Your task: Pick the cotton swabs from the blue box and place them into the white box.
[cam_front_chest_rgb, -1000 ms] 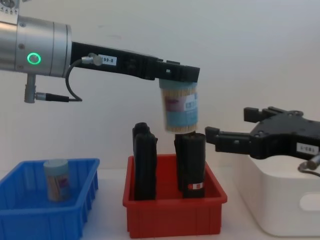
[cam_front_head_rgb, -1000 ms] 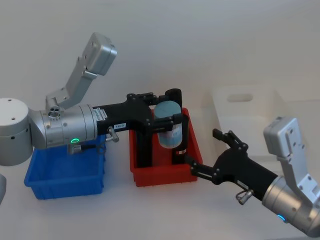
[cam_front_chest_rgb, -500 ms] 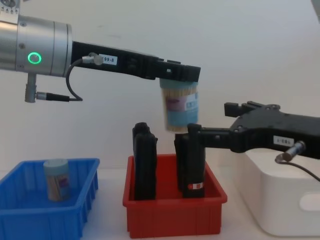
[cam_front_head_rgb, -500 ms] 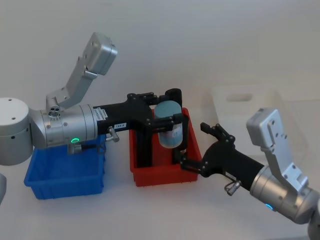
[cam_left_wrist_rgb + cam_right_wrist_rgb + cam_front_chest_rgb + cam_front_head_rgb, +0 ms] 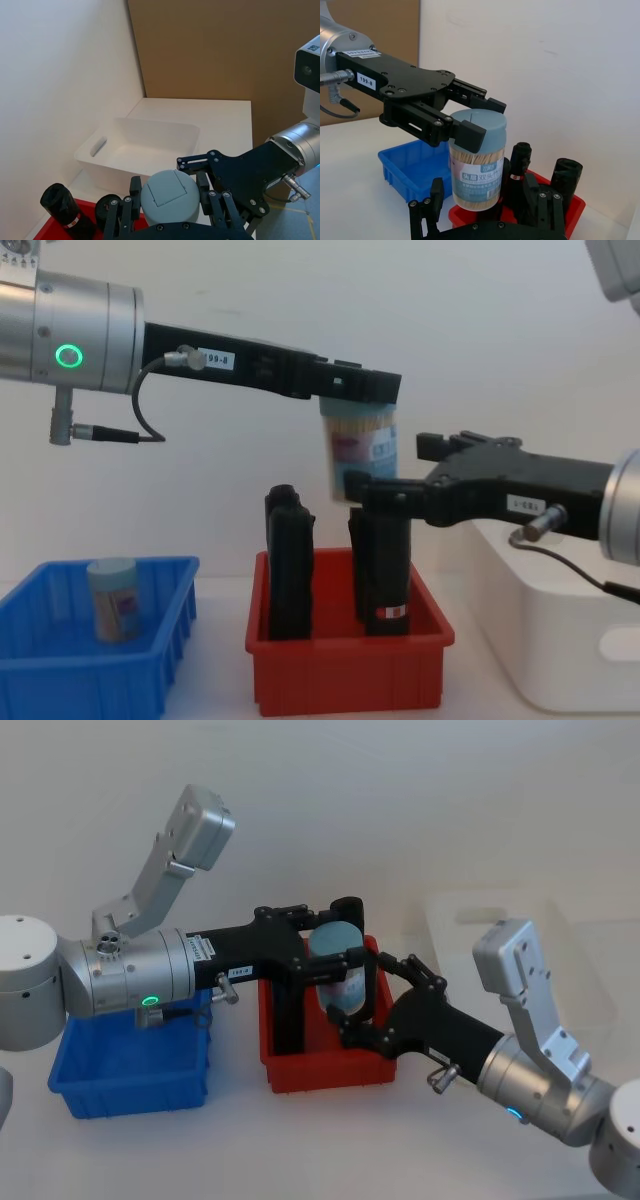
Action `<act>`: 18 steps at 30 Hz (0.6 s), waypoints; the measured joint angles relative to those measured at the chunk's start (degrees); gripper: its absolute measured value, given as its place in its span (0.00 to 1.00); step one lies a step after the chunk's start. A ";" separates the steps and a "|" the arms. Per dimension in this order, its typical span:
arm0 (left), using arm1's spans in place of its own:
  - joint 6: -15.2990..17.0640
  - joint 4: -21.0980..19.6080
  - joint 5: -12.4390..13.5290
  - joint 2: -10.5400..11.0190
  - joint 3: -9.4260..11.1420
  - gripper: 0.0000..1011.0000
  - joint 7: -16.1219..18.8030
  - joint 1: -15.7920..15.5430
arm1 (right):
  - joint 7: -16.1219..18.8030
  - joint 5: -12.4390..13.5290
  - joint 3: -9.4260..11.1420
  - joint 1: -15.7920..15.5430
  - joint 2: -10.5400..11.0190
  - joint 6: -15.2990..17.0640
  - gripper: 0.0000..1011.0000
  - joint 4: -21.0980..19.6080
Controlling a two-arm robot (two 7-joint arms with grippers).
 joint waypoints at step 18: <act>0.00 -0.01 0.01 0.00 -0.01 0.66 0.01 0.00 | 2.05 0.95 -0.85 3.37 -2.10 -1.43 0.66 3.74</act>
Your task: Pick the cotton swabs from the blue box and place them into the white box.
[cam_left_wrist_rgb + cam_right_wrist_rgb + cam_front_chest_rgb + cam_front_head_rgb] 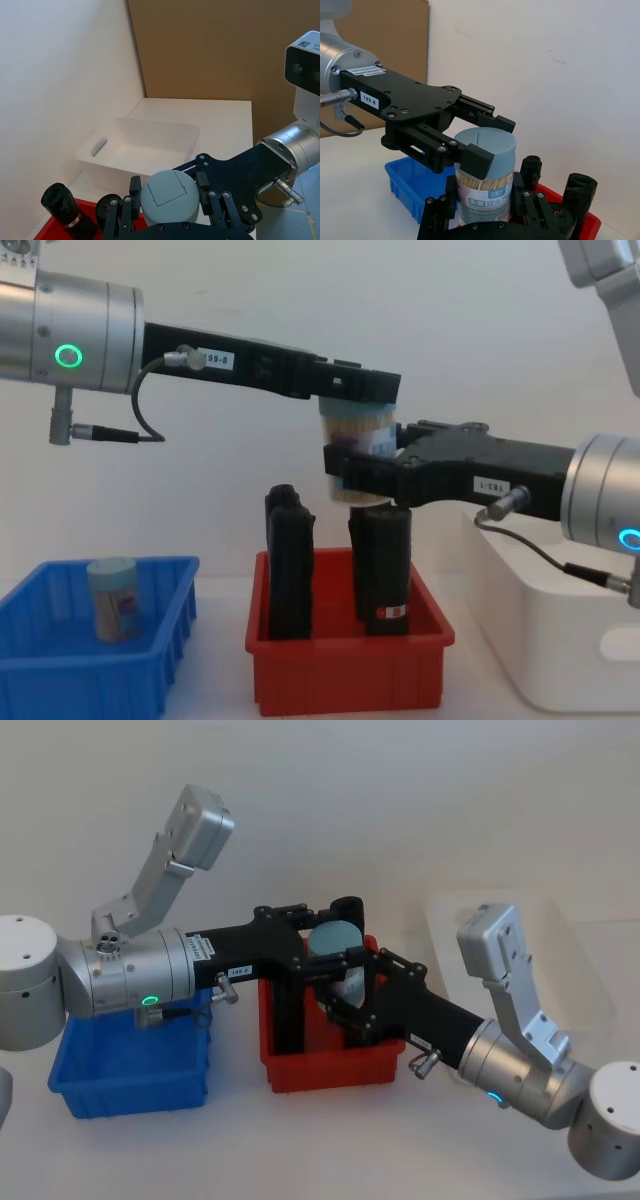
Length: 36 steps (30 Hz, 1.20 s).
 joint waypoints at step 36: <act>0.01 0.01 0.00 0.00 0.02 0.99 0.00 0.00 | -9.02 4.36 2.22 -2.19 2.80 1.95 0.63 -1.91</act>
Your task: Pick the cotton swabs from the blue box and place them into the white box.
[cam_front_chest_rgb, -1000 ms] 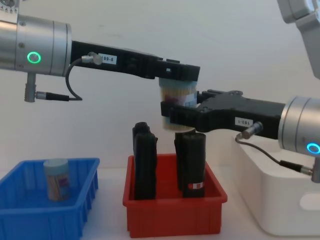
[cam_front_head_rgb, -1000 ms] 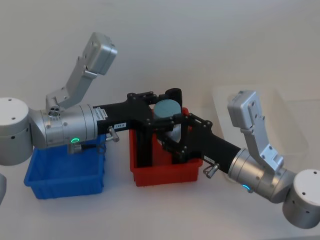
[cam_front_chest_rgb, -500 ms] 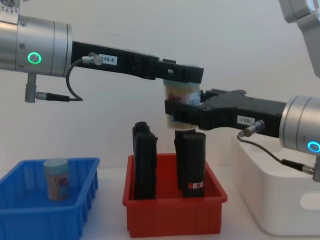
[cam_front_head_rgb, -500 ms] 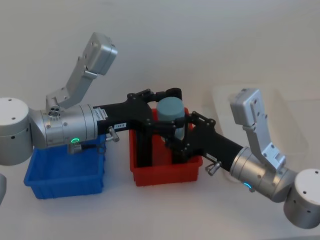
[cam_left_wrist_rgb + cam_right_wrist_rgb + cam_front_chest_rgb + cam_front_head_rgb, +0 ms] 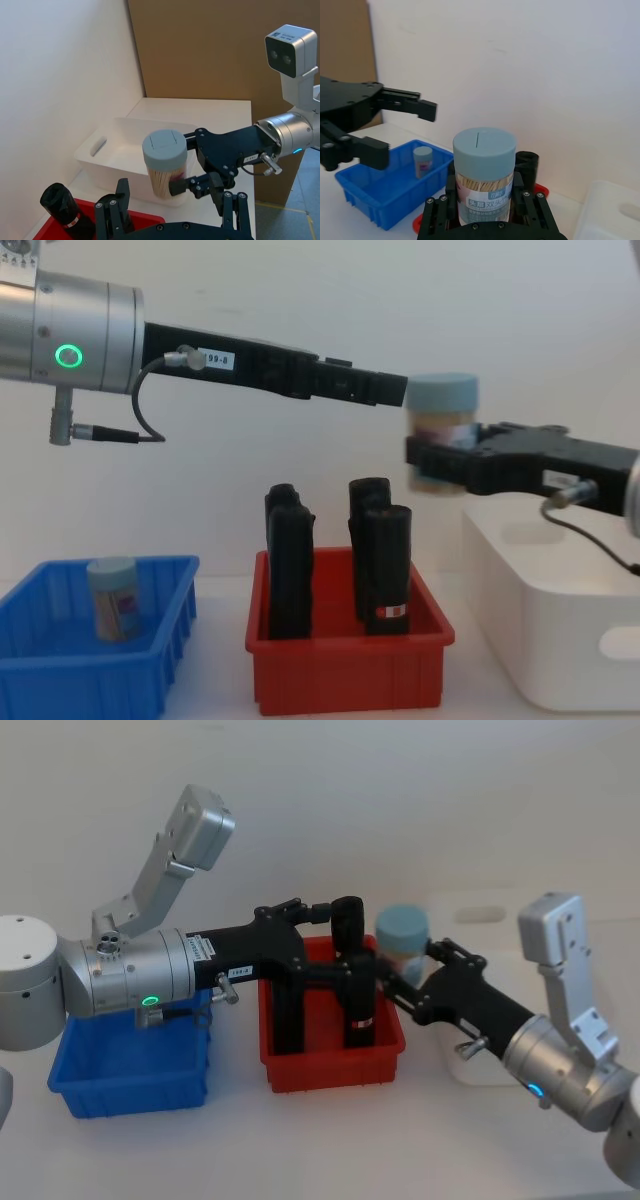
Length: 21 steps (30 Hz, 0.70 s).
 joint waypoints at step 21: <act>0.00 0.00 0.00 0.00 0.00 0.99 0.00 0.00 | -12.35 2.81 4.17 -0.77 2.87 0.61 0.63 2.26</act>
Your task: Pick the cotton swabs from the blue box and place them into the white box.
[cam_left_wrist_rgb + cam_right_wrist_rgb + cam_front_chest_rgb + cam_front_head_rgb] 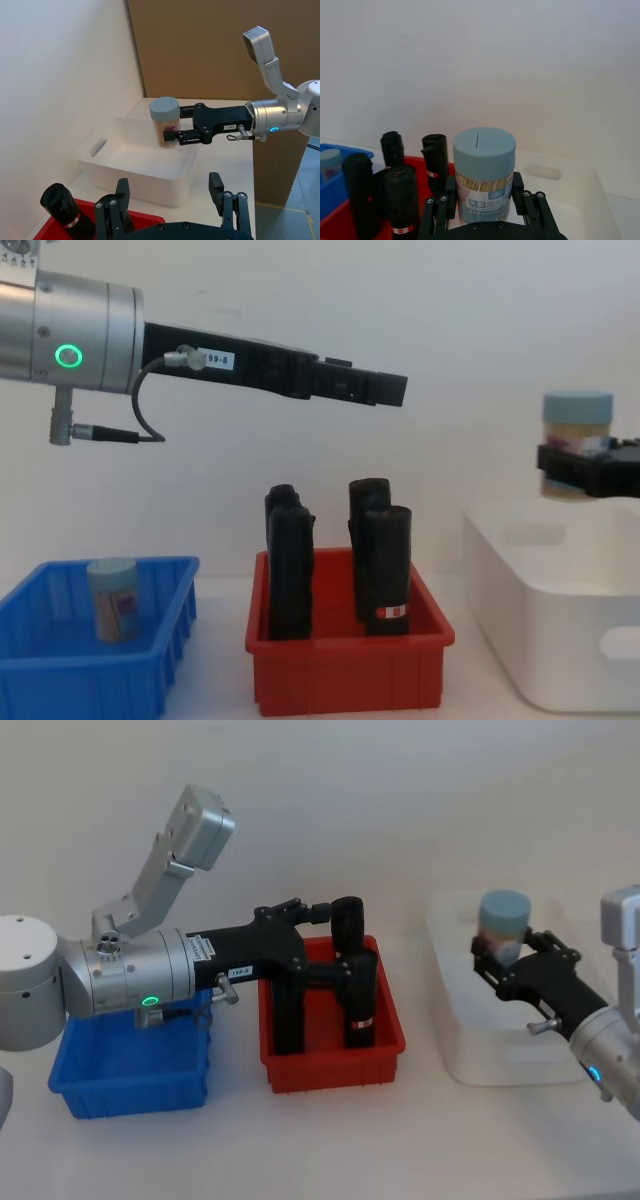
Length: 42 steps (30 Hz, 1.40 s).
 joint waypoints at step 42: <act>0.00 0.00 0.00 0.00 -0.01 0.99 0.00 0.00 | -4.86 -2.87 0.48 13.80 -4.73 0.28 0.97 27.61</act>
